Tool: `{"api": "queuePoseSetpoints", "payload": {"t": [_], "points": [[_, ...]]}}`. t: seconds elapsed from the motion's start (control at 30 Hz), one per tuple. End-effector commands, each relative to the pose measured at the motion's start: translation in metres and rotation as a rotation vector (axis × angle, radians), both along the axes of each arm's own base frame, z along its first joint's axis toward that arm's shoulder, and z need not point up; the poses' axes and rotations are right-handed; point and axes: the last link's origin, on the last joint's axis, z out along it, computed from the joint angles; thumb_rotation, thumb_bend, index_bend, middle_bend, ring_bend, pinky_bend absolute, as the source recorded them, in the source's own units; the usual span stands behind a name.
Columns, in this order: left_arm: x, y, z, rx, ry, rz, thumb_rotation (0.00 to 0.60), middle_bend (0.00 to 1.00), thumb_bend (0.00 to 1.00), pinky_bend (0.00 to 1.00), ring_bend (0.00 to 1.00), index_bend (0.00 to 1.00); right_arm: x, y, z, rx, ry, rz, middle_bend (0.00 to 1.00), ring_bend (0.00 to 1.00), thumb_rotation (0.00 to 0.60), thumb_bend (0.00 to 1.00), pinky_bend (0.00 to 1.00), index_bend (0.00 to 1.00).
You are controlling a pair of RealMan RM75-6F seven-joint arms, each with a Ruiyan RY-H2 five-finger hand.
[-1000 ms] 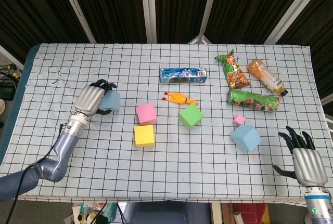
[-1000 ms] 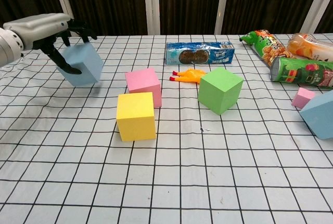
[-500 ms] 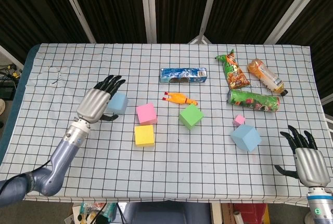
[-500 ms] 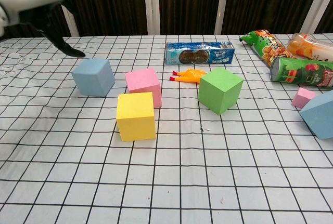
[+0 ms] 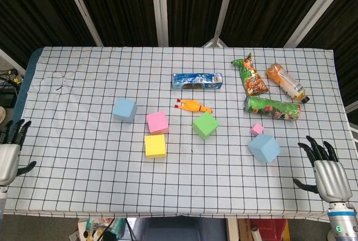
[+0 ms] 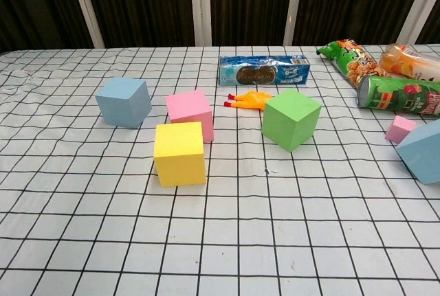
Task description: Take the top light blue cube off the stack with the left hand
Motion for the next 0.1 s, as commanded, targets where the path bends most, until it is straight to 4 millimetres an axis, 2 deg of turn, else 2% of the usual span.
{"api": "queuePoseSetpoints", "payload": {"t": [0.03, 0.1], "points": [[-0.0264, -0.012, 0.007, 0.055, -0.032, 0.06, 0.6, 0.05, 0.04, 0.18, 0.0, 0.05, 0.0009, 0.0003, 0.0002, -0.004, -0.002, 0.003, 0.07, 0.17, 0.6, 0.0, 0.02, 0.2], [-0.0258, -0.0113, 0.0087, 0.059, -0.033, 0.038, 0.6, 0.05, 0.04, 0.17, 0.0, 0.05, 0.0012, 0.0009, 0.001, -0.009, -0.006, 0.005, 0.07, 0.17, 0.6, 0.0, 0.02, 0.2]]}}
